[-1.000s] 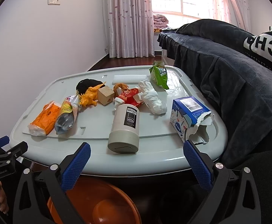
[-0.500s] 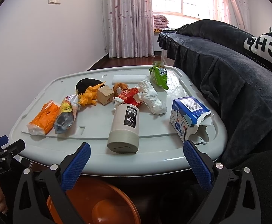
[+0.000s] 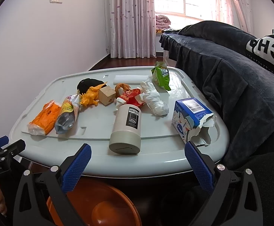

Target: Collect trash

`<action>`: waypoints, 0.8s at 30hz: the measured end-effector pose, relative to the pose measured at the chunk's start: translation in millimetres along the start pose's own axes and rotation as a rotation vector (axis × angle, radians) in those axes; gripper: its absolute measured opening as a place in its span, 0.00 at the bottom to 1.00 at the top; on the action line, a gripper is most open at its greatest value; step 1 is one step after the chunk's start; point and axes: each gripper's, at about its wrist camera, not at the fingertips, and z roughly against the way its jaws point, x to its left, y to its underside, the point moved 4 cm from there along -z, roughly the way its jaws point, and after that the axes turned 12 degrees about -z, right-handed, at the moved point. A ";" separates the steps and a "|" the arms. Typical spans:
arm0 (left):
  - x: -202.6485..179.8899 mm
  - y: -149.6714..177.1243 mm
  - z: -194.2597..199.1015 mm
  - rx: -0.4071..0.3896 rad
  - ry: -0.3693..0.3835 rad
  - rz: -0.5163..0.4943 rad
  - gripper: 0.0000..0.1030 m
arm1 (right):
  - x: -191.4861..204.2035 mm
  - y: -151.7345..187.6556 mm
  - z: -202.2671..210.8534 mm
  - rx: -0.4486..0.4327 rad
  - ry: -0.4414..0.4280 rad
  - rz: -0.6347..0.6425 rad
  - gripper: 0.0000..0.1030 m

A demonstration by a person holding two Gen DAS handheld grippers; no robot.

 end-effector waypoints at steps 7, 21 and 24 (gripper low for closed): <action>-0.3 0.8 -0.5 0.000 0.006 0.005 0.93 | -0.1 0.0 0.0 0.001 0.000 0.001 0.95; -1.2 1.1 -0.9 0.001 0.003 0.007 0.93 | 0.0 0.3 -0.2 0.001 0.000 -0.003 0.95; -1.8 1.6 -1.3 0.004 0.005 0.011 0.93 | -0.2 0.2 -0.3 0.001 0.000 -0.002 0.95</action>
